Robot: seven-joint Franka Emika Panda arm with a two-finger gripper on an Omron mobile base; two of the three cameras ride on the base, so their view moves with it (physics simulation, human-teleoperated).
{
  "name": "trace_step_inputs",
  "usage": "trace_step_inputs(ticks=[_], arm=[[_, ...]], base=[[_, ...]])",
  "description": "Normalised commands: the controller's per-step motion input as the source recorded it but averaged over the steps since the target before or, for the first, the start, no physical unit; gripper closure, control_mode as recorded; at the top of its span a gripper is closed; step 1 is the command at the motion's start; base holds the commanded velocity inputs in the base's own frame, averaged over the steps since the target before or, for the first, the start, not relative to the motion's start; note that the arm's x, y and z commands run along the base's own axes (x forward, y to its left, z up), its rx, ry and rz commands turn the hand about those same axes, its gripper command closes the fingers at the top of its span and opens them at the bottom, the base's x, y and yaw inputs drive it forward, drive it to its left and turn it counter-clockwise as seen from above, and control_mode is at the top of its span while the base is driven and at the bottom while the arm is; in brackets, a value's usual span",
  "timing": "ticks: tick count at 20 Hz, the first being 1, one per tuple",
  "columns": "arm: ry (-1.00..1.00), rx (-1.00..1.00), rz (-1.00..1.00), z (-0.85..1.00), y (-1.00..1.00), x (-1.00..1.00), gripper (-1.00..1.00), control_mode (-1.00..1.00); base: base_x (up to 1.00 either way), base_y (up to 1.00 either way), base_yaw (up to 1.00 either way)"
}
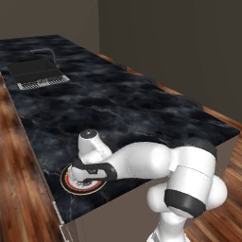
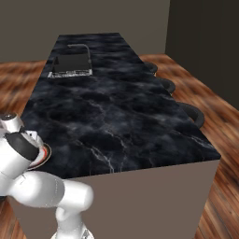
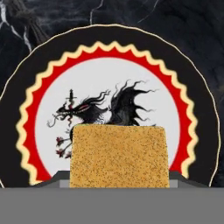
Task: Take the baked cake out of the oven and place it on the plate for cooling. Then close the oven door.
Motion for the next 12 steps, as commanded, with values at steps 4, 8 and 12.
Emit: trace_step_inputs(ticks=[4, 8, 12], arm=[[0.00, 0.00, 0.06, -0.20, 0.10, 0.09, 1.00, -1.00], [0.03, 0.00, 0.01, -0.15, 0.12, 0.14, 1.00, -1.00], [0.01, 0.00, 0.01, -0.09, 0.10, 0.12, 1.00, -1.00]], base=[[0.00, 0.00, 0.00], [0.00, 0.00, 0.00], [0.00, 0.00, 0.00]])
